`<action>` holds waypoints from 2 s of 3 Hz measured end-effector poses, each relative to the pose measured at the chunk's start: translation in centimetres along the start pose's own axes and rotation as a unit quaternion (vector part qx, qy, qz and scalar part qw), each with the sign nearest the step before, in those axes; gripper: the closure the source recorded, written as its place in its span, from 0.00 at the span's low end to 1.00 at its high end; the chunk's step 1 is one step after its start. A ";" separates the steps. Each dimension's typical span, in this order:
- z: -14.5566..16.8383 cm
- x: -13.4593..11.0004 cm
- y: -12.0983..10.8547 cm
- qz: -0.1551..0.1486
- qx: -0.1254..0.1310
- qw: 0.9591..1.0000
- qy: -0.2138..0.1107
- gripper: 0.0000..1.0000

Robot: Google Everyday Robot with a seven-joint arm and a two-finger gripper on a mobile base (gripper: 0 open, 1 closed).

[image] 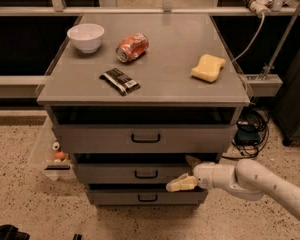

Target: Open middle drawer

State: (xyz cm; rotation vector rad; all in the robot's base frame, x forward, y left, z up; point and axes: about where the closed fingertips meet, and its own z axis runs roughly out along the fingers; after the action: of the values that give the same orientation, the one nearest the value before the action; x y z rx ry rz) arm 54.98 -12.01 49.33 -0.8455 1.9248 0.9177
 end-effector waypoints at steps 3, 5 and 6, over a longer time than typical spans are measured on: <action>2.7 -0.4 -1.8 -0.021 -0.003 0.999 0.025 0.00; 2.7 1.9 -0.8 0.006 -0.010 0.999 0.046 0.00; 1.5 3.2 0.2 0.022 -0.012 0.997 0.078 0.00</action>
Offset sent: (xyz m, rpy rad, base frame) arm 0.0448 0.0150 -0.0149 -0.1023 -0.0245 0.0507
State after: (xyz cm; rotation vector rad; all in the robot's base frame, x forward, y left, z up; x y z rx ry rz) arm 54.00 -11.33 45.99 -0.9162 2.0775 0.9254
